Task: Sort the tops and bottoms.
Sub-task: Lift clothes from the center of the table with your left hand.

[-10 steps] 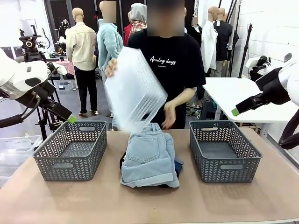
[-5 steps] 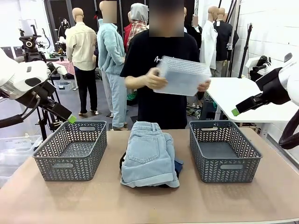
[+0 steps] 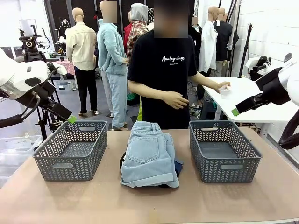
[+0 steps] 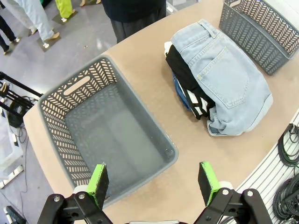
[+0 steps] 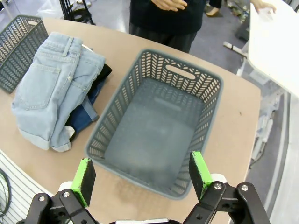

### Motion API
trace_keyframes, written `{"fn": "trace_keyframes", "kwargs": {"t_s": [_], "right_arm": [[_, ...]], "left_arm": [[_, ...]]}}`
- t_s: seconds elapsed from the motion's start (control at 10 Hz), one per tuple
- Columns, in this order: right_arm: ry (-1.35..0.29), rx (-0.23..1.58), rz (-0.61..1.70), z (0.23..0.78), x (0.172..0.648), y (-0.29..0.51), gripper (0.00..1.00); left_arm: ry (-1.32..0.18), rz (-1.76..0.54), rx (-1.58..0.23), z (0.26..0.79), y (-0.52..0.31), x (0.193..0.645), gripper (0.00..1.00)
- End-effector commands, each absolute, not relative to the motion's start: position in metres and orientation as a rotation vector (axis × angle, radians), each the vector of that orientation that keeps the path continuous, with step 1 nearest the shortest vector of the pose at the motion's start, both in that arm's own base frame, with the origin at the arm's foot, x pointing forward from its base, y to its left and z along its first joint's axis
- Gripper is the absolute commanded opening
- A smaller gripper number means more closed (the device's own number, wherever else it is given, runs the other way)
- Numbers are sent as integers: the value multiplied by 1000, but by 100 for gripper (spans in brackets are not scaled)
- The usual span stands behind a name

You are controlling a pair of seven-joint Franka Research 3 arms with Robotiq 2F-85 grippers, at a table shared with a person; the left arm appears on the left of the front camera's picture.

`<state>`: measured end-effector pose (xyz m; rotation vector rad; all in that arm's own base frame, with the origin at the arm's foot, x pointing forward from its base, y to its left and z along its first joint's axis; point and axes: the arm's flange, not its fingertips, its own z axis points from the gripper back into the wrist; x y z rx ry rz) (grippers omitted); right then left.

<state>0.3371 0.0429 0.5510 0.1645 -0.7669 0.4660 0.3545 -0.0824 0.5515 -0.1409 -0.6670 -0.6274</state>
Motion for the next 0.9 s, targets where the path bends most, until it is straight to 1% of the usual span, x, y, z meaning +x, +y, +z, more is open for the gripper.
{"fn": "trace_keyframes", "kwargs": {"t_s": [0.0, 0.8], "right_arm": [[-761, 175, 454, 550, 337, 45, 100], [-761, 175, 454, 550, 337, 45, 100]], "left_arm": [[-669, -635, -133, 552, -80, 354, 100], [-669, -635, -133, 552, -80, 354, 100]]}}
